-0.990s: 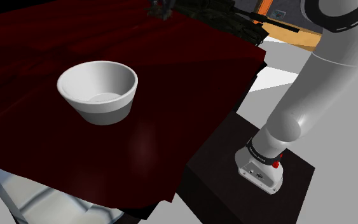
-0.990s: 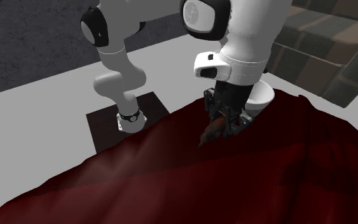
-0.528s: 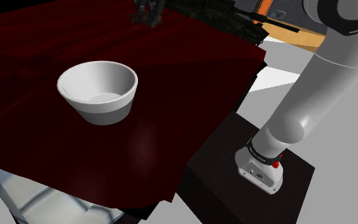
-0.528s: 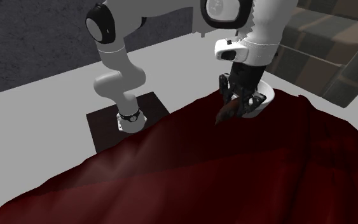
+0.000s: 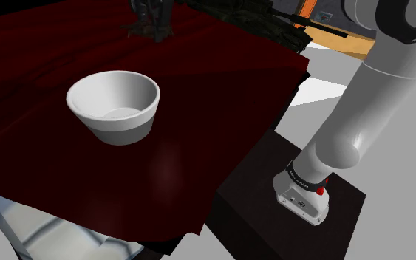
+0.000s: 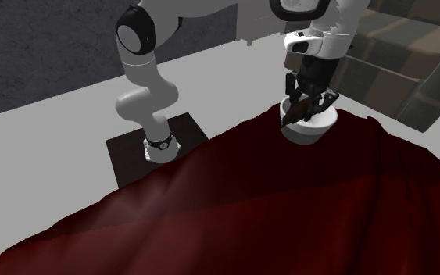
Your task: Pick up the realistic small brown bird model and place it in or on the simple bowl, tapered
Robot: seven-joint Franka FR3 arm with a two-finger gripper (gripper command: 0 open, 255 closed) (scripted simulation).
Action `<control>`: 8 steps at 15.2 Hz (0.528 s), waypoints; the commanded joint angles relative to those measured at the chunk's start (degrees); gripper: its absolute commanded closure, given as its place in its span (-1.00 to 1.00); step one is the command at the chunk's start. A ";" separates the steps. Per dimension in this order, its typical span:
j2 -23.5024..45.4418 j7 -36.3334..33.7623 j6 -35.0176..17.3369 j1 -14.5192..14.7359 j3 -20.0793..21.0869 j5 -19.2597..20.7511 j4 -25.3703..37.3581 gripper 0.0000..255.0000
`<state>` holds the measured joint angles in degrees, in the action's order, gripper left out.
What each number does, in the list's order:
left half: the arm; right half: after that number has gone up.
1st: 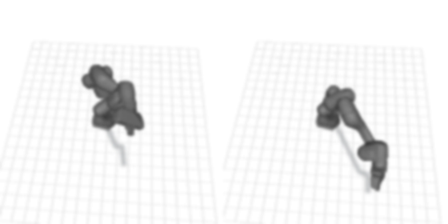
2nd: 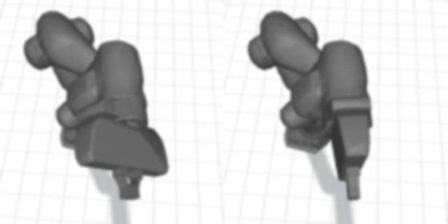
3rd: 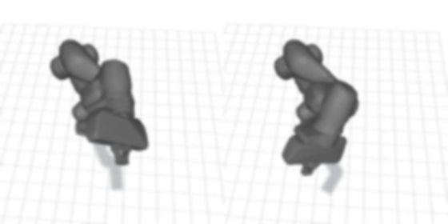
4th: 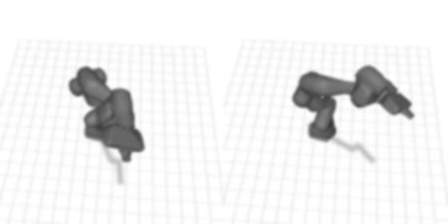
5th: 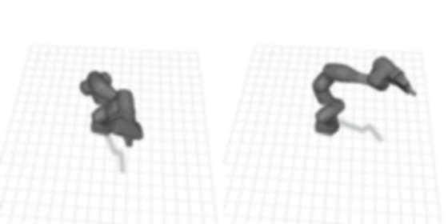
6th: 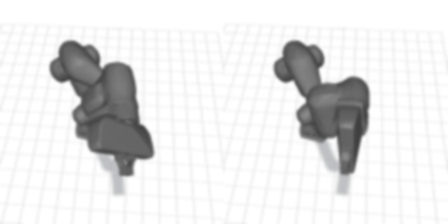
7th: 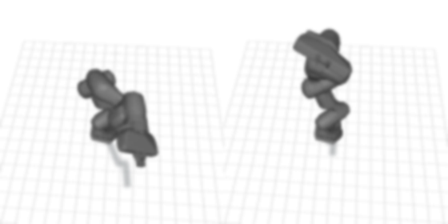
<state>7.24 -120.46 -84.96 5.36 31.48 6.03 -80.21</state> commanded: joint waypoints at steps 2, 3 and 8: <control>1.68 -4.71 0.14 2.95 1.85 1.01 1.27 1.00; 2.47 -6.24 0.43 4.02 2.44 1.49 2.13 1.00; 7.67 -13.96 2.51 10.26 5.02 4.69 7.99 1.00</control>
<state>13.66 -132.65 -83.14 14.18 35.98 9.93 -73.82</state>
